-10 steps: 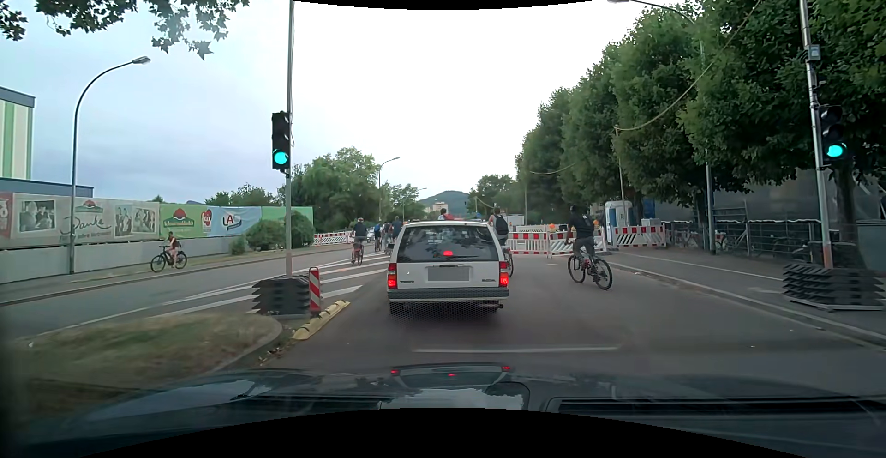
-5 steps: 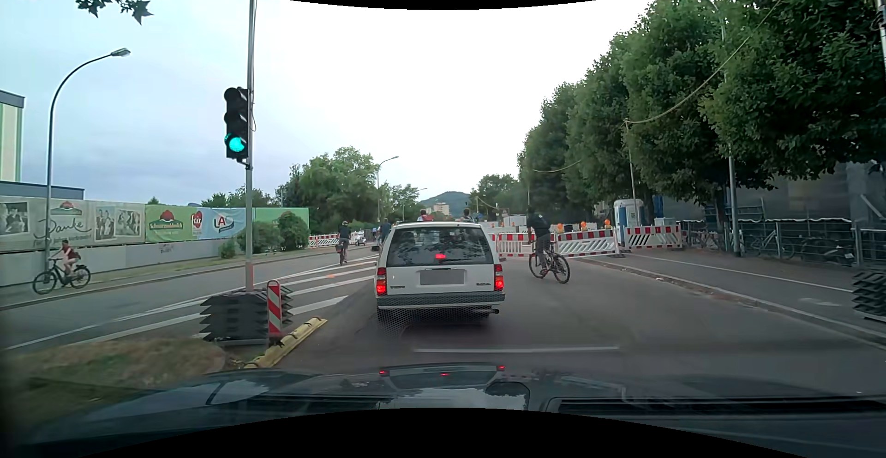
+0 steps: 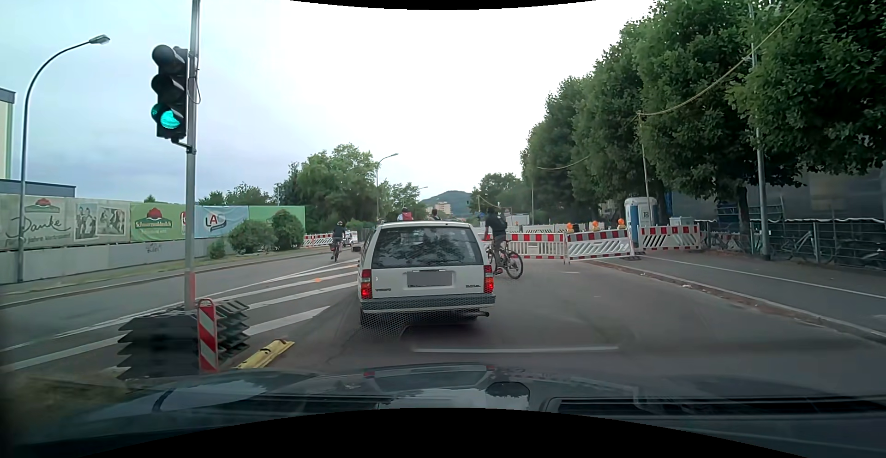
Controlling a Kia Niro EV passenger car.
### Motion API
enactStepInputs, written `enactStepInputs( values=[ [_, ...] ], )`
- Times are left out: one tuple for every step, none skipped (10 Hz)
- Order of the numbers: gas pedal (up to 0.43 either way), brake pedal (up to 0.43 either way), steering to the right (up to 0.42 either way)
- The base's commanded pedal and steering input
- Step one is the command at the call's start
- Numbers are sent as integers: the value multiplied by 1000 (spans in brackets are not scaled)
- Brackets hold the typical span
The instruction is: Follow the waypoints while adhering to traffic rules and regulations
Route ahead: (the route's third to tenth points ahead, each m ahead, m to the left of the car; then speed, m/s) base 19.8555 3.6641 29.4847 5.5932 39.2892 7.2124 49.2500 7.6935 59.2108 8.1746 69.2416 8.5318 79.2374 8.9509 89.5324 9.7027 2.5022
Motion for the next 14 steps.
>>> enactStepInputs(
  values=[
    [0,79,-24],
    [0,91,-28],
    [0,98,-32],
    [0,104,-41],
    [0,104,-52],
    [0,104,-61],
    [0,104,-76],
    [0,104,-94],
    [0,104,-108],
    [0,104,-116],
    [0,104,-128],
    [0,104,-143],
    [0,104,-162],
    [0,104,-182]
  ],
)
